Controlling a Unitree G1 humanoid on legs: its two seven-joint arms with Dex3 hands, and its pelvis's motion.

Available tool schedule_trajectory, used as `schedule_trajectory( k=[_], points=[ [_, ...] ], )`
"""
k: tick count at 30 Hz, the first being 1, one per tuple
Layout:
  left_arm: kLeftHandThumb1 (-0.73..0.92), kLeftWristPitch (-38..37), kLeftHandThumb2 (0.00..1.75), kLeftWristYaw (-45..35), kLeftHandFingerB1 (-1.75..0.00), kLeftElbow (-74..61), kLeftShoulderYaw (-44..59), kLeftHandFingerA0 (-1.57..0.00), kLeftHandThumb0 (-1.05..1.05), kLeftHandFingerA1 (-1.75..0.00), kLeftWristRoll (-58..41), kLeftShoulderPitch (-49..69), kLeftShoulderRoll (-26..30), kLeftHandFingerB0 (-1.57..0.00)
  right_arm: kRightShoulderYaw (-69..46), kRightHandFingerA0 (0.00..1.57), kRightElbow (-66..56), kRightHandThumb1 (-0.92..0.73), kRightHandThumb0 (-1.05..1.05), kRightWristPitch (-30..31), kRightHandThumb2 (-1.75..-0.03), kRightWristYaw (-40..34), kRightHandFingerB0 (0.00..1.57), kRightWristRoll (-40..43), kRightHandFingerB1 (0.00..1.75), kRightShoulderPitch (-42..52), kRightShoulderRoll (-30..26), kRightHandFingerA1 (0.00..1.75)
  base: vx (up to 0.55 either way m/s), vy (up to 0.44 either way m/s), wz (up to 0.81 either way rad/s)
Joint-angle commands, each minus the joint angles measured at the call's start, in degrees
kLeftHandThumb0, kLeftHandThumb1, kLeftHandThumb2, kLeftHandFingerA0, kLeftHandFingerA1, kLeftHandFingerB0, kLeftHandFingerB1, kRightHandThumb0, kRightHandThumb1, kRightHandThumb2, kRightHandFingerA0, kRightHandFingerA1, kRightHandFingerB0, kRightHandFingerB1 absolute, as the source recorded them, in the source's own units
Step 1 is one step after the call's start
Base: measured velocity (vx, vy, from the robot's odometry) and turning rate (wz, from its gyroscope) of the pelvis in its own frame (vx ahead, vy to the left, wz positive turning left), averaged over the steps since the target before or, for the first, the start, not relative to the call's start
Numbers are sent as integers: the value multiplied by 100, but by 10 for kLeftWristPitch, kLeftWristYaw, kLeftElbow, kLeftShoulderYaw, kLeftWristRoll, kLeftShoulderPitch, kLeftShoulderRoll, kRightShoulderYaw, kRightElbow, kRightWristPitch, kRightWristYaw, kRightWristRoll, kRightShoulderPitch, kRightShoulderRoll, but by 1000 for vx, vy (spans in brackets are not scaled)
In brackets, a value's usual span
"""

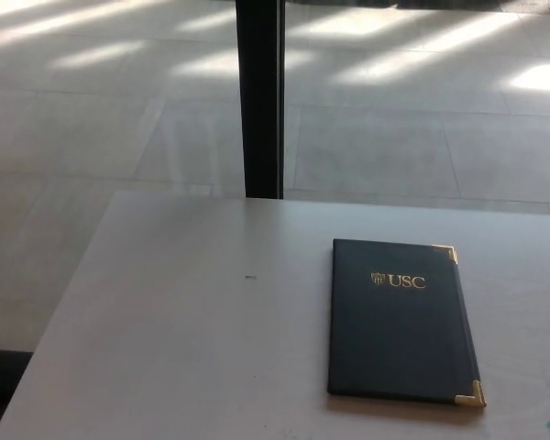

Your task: The robot uses its left hand to push the cover of the diary kept in the middle of the desk to close it

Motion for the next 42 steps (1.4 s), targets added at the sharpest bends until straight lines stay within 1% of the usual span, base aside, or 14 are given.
schedule_trajectory(
  k=[1,2,3,4,5,10,11,14,16,18,19,20,21,42],
  points=[
    [92,-91,84,-44,-64,23,-16,-64,-105,-72,14,-3,26,-59,-9,53,4,-76,-81,-10,-93,3,46,4,53,1,-6,69,0,0,0],
    [92,-89,84,-40,-64,21,-17,-68,-105,-71,11,-4,25,-61,-13,56,2,-92,-74,-11,-68,-5,54,6,48,-1,-2,67,0,0,0],
    [90,-86,85,-38,-65,14,-17,-70,-105,-73,8,-2,22,-61,-10,55,2,-76,-80,-13,-90,-4,49,1,54,0,-3,69,0,0,0],
    [90,-87,85,-38,-65,11,-19,-70,-105,-73,6,-1,22,-61,-9,55,2,-76,-80,-14,-90,-4,49,-1,54,1,-4,69,0,0,0],
    [91,-84,85,-37,-65,11,-18,-71,-105,-72,3,6,22,-61,-17,54,-3,-92,-75,0,-67,-3,53,10,47,10,-1,66,0,0,0],
    [91,-76,85,-50,-65,-19,-25,-61,-105,-73,-10,27,12,-57,-21,48,0,-92,-74,-6,-69,5,45,13,46,21,1,69,0,0,0],
    [92,-77,85,-51,-65,-15,-27,-61,-105,-74,-9,27,15,-56,-22,47,1,-75,-80,-7,-91,-4,41,10,50,22,3,68,0,0,0],
    [91,-81,85,-51,-65,-9,-30,-62,-105,-73,-8,27,17,-58,-26,46,21,-75,-79,-18,-89,-12,41,6,49,16,4,67,0,0,0],
    [91,-78,85,-54,-65,-12,-33,-63,-105,-73,-10,29,17,-58,-28,44,18,-92,-73,-21,-68,-19,43,4,45,19,7,65,0,0,0],
    [92,-82,85,-61,-65,-7,-38,-61,-105,-73,-7,31,19,-57,-28,40,6,-92,-73,-17,-69,-26,38,2,47,23,11,66,0,0,0],
    [91,-83,85,-64,-64,-8,-41,-62,-105,-72,-5,33,19,-56,-27,42,0,-76,-79,-16,-88,-35,36,-3,52,27,12,69,0,0,0],
    [91,-83,85,-65,-64,-10,-43,-62,-105,-72,-4,35,20,-56,-27,42,0,-76,-79,-17,-88,-39,36,-6,52,28,13,69,0,0,0],
    [92,-81,85,-65,-63,-12,-45,-61,-105,-72,-5,36,20,-56,-27,41,5,-92,-74,-22,-69,-42,38,-8,47,27,13,68,0,0,0],
    [92,-70,91,-61,-63,-45,-63,-64,-105,-72,-12,51,12,-55,-32,38,-2,-92,-73,15,-68,-68,30,1,43,41,15,64,0,0,0]
  ],
)
